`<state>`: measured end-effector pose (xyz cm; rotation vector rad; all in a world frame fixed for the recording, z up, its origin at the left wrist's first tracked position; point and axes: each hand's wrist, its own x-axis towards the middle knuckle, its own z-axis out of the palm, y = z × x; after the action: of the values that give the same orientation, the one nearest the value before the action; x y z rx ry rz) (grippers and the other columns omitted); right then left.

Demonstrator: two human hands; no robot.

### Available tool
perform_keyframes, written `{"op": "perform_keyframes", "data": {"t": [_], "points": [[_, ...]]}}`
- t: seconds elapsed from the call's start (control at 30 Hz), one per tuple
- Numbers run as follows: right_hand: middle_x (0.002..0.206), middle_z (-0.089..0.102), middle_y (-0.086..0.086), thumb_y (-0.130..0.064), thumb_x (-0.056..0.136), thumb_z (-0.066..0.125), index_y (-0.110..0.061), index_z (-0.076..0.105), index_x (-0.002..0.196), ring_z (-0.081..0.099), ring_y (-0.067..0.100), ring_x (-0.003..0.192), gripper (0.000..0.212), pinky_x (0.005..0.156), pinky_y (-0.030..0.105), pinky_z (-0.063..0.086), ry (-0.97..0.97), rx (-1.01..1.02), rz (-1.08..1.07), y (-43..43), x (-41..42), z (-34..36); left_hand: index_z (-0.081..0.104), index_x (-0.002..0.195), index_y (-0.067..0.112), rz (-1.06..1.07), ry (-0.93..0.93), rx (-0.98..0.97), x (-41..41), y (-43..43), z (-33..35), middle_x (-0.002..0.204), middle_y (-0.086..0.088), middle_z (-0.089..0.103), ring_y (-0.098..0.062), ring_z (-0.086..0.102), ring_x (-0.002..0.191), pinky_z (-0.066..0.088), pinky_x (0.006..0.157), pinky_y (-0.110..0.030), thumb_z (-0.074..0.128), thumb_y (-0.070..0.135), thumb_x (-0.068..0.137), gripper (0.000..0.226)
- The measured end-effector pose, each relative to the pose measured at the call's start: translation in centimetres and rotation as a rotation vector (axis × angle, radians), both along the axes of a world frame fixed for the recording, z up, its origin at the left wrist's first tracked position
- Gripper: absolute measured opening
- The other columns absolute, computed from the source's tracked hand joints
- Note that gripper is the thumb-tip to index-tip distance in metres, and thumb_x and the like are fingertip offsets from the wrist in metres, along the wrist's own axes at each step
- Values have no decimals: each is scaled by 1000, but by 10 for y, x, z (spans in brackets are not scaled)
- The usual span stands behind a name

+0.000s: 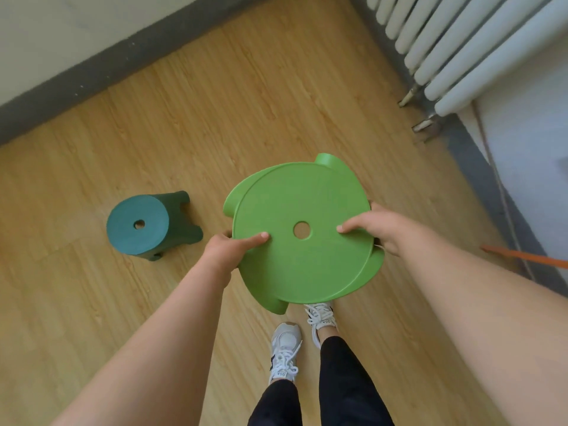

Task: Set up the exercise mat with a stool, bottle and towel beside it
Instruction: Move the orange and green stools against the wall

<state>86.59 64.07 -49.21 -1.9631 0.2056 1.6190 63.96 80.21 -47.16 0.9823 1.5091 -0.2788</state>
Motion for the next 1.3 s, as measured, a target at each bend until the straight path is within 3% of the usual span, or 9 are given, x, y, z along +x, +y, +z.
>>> {"op": "perform_keyframes", "data": {"t": [0.17, 0.4, 0.6, 0.67, 0.83, 0.9, 0.97, 1.1, 1.3], "points": [[106, 68, 10, -10, 65, 86, -12, 48, 125, 69, 27, 89, 70, 72, 37, 56, -41, 1, -231, -73, -14, 15, 52, 130, 11, -196, -43, 14, 24, -27, 14, 117, -6, 65, -26, 62, 104, 48, 99, -43, 91, 37, 55, 89], [112, 68, 12, -8, 63, 86, -11, 49, 127, 68, 30, 96, 74, 88, 46, 54, -49, -11, -578, -207, -64, 29, 47, 133, 8, -469, -111, 8, 56, -111, 22, 118, -7, 64, -24, 63, 100, 51, 88, -36, 91, 29, 56, 92], [111, 69, 12, -8, 67, 84, -10, 50, 129, 68, 27, 96, 70, 73, 35, 54, -61, -28, -824, -335, -105, 38, 47, 133, 7, -750, -130, -23, 86, -217, 28, 121, -8, 63, -26, 62, 104, 51, 92, -40, 92, 33, 54, 94], [115, 68, 12, -10, 69, 84, -10, 51, 131, 67, 27, 100, 70, 79, 36, 54, -57, -33, -865, -374, -118, 38, 49, 132, 6, -828, -136, -46, 93, -253, 31, 121, -9, 63, -27, 62, 105, 50, 95, -43, 91, 33, 55, 92], [118, 68, 10, -17, 69, 85, -13, 55, 130, 66, 27, 104, 68, 91, 43, 51, -60, -22, -991, -471, -154, 41, 53, 128, 4, -974, -140, -38, 98, -355, 36, 117, -8, 65, -22, 62, 93, 49, 79, -32, 88, 29, 62, 79], [118, 69, 8, -22, 68, 86, -16, 58, 127, 65, 28, 105, 66, 97, 46, 49, -76, 3, -1061, -512, -170, 42, 54, 127, 4, -1034, -128, -30, 96, -401, 38, 118, -9, 65, -23, 63, 97, 51, 83, -35, 88, 29, 63, 76], [116, 70, 6, -24, 67, 87, -17, 60, 126, 66, 27, 103, 66, 94, 44, 50, -77, 15, -1123, -556, -185, 43, 55, 126, 4, -1081, -116, -25, 92, -448, 39, 118, -9, 65, -26, 63, 102, 52, 88, -38, 87, 29, 64, 75], [108, 68, 1, -25, 67, 88, -16, 56, 127, 65, 22, 92, 69, 72, 34, 50, -74, 17, -1252, -642, -212, 43, 55, 125, 3, -1155, -105, -24, 86, -544, 39, 116, -9, 66, -26, 64, 99, 52, 83, -36, 86, 27, 65, 72], [122, 64, 8, -24, 69, 87, -14, 50, 135, 63, 29, 105, 77, 83, 43, 52, -60, 14, -1386, -761, -227, 43, 47, 132, 3, -1231, -121, -2, 97, -675, 37, 119, -10, 63, -27, 62, 100, 51, 84, -38, 85, 28, 67, 79]]}}
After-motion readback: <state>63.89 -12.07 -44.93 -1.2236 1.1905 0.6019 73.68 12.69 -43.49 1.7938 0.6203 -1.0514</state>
